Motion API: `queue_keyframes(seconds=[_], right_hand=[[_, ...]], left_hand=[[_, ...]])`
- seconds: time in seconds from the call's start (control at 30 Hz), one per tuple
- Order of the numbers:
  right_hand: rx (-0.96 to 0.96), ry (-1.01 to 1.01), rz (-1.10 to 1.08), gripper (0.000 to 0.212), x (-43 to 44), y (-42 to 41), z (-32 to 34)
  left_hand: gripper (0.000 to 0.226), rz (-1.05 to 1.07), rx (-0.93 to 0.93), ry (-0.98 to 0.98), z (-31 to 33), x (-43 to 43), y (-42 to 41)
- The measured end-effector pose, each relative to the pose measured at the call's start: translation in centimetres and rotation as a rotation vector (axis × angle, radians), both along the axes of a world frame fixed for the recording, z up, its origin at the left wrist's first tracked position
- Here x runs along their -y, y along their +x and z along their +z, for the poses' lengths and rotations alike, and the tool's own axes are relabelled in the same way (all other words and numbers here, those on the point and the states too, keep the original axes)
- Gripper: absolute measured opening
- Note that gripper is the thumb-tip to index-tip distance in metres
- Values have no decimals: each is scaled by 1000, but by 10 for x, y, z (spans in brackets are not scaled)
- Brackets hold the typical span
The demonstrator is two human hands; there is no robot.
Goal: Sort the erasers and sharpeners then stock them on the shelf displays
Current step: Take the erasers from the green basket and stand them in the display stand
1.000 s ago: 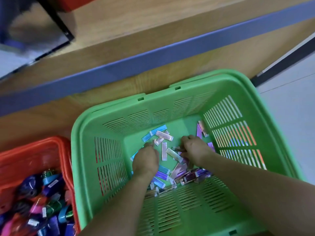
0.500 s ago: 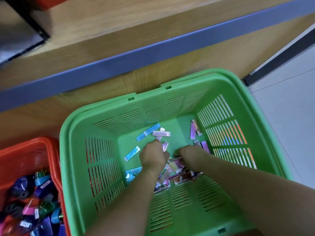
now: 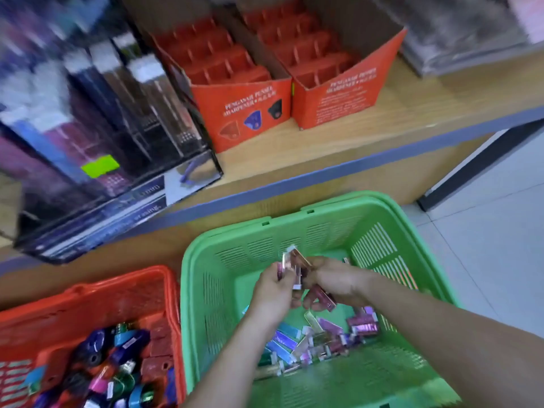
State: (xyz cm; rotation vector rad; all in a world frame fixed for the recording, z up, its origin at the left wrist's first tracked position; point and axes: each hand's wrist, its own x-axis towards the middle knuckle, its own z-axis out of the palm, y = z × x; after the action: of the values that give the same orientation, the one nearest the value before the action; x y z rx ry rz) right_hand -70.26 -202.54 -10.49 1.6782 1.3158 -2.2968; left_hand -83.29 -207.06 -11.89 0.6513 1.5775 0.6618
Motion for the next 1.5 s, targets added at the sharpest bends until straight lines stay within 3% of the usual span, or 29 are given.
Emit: queue_keyframes(seconds=[0.2, 0.4, 0.47, 0.57, 0.63, 0.77, 0.9, 1.03, 1.17, 1.3, 1.37, 1.5], right_hand=[[-20, 146, 43, 13, 11, -20, 92], [-20, 372, 113, 44, 29, -23, 163], [-106, 374, 59, 37, 37, -22, 179], [-149, 402, -127, 24, 45, -21, 200], [-184, 415, -225, 22, 43, -19, 209], [-219, 466, -306, 22, 37, -15, 230], [-321, 439, -280, 22, 32, -15, 243], [-278, 500, -165, 23, 25, -18, 250], [-244, 560, -121, 13, 21, -36, 253], [-351, 502, -172, 11, 23, -53, 258], [-429, 365, -257, 14, 26, -59, 261], [-514, 193, -354, 18, 25, -63, 262]], left_hand=[[16, -200, -340, 325, 72, 17, -16], [16, -237, -532, 477, 142, 32, -25], [16, -269, -581, 511, 165, 37, -22], [6, -301, -523, 519, 200, 40, -16], [16, -278, -306, 488, 221, 41, -15], [17, -49, -68, 511, 250, 38, -22], [10, -29, -155, 587, 267, 39, -30], [24, -150, -273, 582, 274, 44, -42], [23, 85, -146, 581, 285, 45, -62], [17, 259, -170, 648, 290, 46, -88], [11, 272, -240, 674, 297, 44, -107], [20, 158, -683, 721, 308, 27, -160]])
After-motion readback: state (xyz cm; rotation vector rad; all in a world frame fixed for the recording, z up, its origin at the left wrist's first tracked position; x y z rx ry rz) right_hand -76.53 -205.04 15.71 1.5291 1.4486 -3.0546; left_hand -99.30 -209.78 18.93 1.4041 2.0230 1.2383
